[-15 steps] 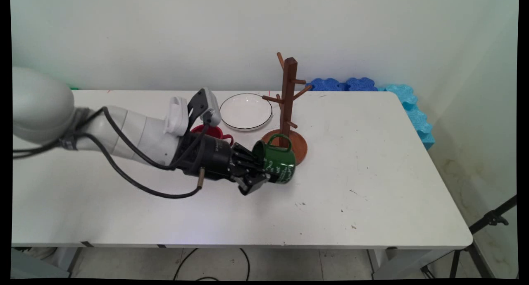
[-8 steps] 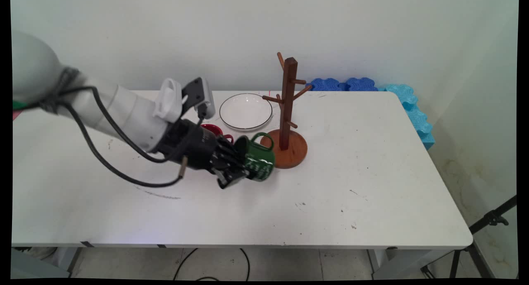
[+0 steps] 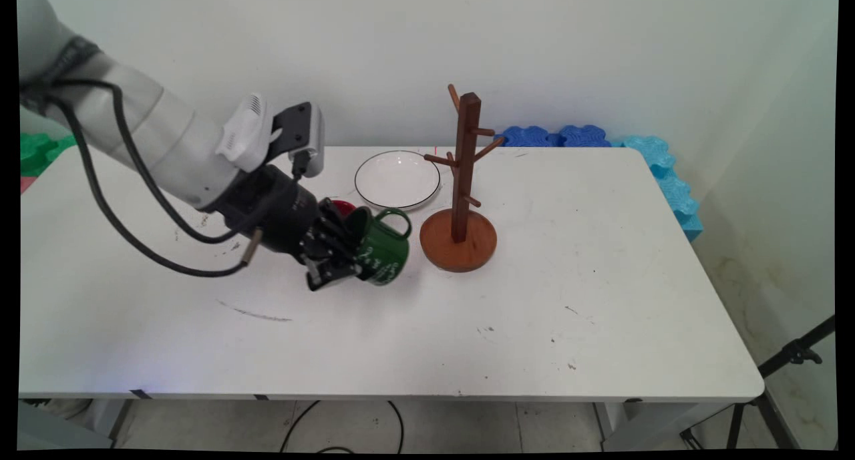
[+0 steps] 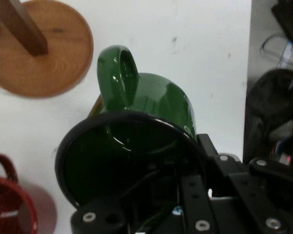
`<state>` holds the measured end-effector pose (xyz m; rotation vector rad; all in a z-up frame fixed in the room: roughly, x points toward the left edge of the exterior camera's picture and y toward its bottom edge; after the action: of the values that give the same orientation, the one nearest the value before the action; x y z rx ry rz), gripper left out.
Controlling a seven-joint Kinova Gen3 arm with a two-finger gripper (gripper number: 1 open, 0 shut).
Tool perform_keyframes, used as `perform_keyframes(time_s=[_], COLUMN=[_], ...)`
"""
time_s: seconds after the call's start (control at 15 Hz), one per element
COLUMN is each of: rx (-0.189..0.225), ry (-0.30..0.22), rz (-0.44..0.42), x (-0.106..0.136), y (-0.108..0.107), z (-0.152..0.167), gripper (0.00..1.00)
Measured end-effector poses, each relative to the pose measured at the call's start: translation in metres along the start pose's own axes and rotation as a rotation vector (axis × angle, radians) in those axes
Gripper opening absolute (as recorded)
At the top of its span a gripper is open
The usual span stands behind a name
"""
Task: Place the picked object on the table
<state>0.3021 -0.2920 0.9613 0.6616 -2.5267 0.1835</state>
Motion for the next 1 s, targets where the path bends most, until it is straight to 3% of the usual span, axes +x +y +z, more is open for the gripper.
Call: perform_keyframes(time_s=[0.47, 1.0], rx=[0.027, 0.033], ry=[-0.213, -0.389], rz=[0.094, 0.119], x=[-0.003, -0.008], y=[-0.005, -0.009], z=[-0.014, 0.005], gripper=[0.00, 0.00])
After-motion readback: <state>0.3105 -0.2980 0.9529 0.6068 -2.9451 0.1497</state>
